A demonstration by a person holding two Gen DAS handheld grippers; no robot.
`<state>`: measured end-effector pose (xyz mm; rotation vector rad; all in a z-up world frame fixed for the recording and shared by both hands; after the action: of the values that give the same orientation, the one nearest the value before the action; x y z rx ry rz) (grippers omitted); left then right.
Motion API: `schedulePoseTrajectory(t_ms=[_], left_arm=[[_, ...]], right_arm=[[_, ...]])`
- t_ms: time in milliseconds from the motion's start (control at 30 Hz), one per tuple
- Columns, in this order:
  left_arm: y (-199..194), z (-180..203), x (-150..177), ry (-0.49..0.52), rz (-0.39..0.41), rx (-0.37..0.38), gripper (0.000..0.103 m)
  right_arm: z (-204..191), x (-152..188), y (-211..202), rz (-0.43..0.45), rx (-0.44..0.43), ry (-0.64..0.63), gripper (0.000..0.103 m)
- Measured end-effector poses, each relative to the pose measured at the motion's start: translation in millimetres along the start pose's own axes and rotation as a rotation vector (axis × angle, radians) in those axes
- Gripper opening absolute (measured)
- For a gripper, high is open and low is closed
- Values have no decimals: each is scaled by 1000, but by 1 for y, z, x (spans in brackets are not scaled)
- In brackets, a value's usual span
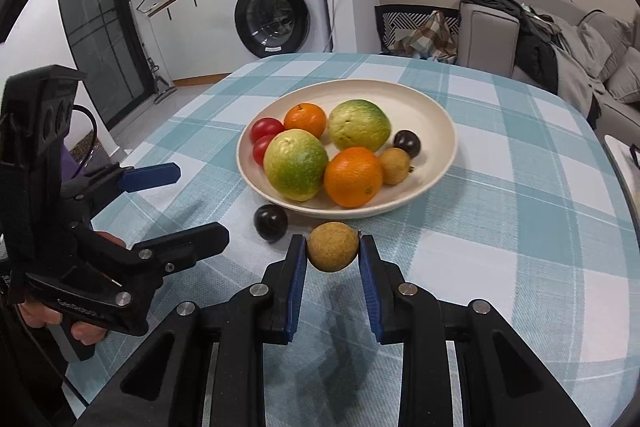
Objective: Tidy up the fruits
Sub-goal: 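Grasp the brown kiwi with the right tool while the left tool grasps the dark plum, then carry the plum and kiwi onto the cream plate and open both tools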
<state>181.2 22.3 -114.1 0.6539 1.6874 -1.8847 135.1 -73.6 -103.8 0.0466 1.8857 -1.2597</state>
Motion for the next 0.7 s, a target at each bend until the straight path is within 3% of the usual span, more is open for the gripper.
schedulePoseTrajectory(t_ms=[367, 433, 700], left_arm=[[20, 27, 0, 26, -58, 59, 66], [24, 31, -1, 32, -70, 61, 57], [32, 39, -4, 30, -83, 77, 42]], right_arm=[[19, 6, -22, 35, 16, 42, 27], [20, 6, -24, 38, 14, 42, 27], [23, 6, -25, 39, 9, 53, 27]])
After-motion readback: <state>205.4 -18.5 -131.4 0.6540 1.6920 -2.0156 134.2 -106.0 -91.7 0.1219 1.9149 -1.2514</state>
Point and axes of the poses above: each gripper's, at about its wrist camera, not at the fingertips, and y roughly the way its jaws point, z to its right, x to its underside, the point moved 10 cm from there along y, roughly the way its jaws point, and after that the axes turned 2 degrees about -z, right-handed, at the moved point
